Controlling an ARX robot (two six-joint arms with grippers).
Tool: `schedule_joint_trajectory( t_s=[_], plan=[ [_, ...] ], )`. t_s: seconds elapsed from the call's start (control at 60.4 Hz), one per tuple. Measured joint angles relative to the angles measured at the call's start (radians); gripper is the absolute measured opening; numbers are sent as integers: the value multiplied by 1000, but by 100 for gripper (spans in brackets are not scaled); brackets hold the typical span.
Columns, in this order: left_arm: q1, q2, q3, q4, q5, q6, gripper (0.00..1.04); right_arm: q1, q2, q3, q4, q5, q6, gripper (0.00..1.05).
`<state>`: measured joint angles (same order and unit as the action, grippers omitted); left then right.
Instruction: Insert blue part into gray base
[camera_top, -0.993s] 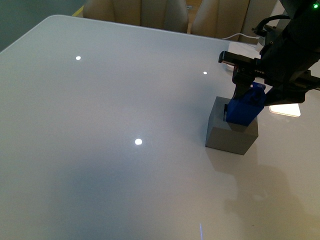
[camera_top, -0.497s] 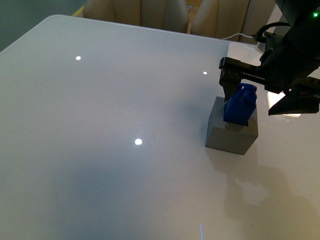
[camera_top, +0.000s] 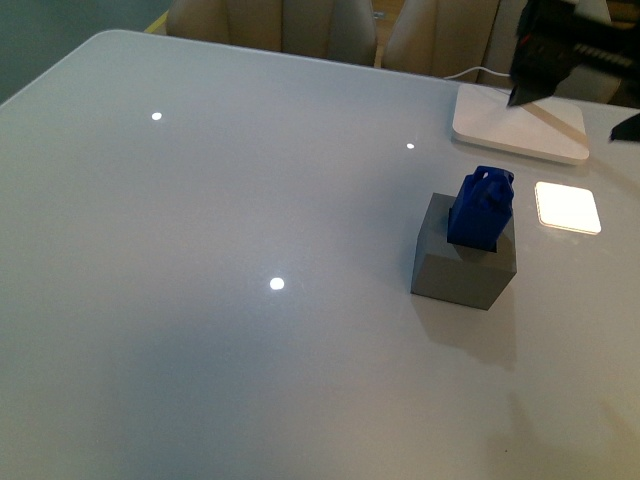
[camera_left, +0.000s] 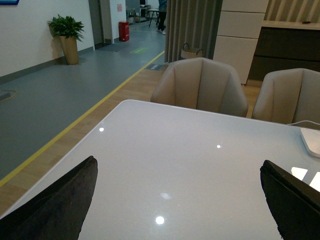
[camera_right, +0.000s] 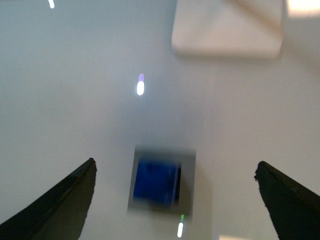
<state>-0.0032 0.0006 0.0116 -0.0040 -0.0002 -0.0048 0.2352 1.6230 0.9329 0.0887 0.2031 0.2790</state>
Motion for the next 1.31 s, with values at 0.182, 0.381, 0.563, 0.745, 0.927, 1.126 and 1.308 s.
schedule_joint_trajectory(
  t_s=[0.182, 0.381, 0.563, 0.745, 0.927, 1.126, 1.308],
  plan=[
    [0, 0, 0, 0, 0, 0, 97, -33, -32, -364, 776, -15, -210, 61],
    [0, 0, 0, 0, 0, 0, 97, -89, -216, -546, 945, -57, -257, 24],
    [0, 0, 0, 0, 0, 0, 97, -123, -336, -679, 933, -99, -274, 2],
    [0, 0, 0, 0, 0, 0, 97, -155, -452, -773, 913, -124, -274, 2],
    [0, 0, 0, 0, 0, 0, 97, -227, -549, -855, 885, -196, -274, 2],
    [0, 0, 0, 0, 0, 0, 97, -232, -774, -903, 714, -201, -274, 2],
    [0, 0, 0, 0, 0, 0, 97, -232, -940, -914, 574, -201, -274, 2]
  ],
)
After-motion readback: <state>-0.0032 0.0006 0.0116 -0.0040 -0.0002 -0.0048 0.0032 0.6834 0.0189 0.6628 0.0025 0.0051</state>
